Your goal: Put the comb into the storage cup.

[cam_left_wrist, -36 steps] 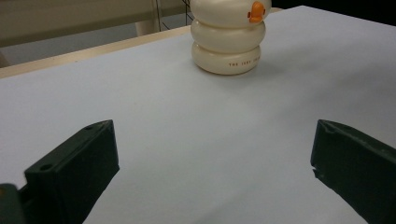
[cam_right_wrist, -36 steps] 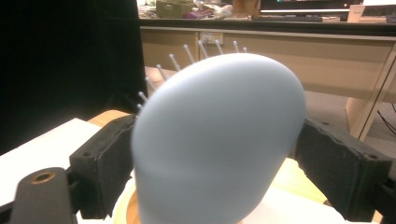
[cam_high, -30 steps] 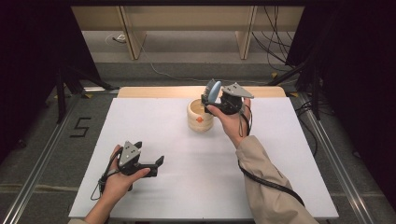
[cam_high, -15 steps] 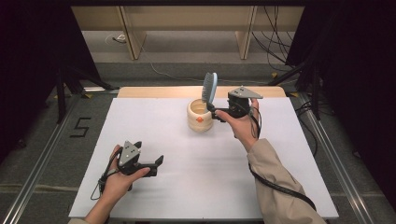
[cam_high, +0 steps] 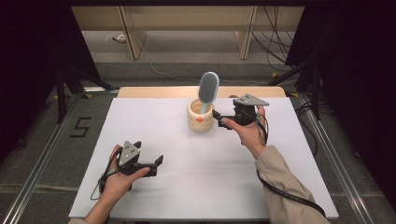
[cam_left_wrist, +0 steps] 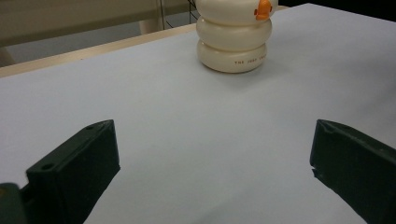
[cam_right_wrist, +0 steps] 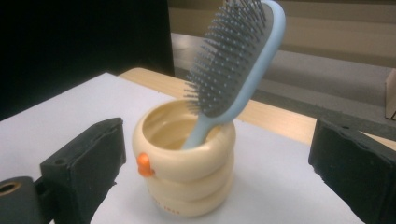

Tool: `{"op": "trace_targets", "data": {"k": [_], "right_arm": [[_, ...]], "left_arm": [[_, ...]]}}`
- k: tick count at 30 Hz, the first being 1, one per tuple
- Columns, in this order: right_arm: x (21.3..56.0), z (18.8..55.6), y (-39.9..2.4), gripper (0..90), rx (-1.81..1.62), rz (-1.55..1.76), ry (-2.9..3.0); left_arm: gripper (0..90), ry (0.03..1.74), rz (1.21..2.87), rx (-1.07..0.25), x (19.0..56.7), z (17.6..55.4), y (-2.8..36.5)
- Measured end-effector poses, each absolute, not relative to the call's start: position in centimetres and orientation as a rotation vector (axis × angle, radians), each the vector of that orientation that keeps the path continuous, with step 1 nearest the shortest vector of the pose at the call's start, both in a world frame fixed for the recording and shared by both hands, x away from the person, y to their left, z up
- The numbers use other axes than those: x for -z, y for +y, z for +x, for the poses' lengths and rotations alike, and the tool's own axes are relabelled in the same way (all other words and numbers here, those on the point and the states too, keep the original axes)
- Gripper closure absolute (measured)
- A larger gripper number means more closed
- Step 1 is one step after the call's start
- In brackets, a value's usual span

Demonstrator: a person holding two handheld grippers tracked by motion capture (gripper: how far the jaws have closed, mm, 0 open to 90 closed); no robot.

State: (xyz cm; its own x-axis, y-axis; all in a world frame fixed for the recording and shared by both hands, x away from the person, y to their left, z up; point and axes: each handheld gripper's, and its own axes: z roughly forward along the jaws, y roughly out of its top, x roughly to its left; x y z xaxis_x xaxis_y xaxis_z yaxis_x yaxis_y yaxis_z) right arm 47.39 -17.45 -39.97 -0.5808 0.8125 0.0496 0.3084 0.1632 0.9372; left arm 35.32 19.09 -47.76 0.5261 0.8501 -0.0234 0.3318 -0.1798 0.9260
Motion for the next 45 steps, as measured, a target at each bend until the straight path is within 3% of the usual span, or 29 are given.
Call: {"op": "trace_targets", "data": {"k": [21, 45], "right_arm": [[41.9, 44.3, -23.0, 4.3, -1.347, 1.061, 2.011], [43.7, 40.1, -26.3, 4.9, -1.354, 1.042, 2.071]], "left_arm": [[0.9, 1.001, 1.750, -0.650, 47.8, 35.4, 19.3], [1.1, 1.006, 1.746, -0.668, 47.8, 35.4, 19.4]]}}
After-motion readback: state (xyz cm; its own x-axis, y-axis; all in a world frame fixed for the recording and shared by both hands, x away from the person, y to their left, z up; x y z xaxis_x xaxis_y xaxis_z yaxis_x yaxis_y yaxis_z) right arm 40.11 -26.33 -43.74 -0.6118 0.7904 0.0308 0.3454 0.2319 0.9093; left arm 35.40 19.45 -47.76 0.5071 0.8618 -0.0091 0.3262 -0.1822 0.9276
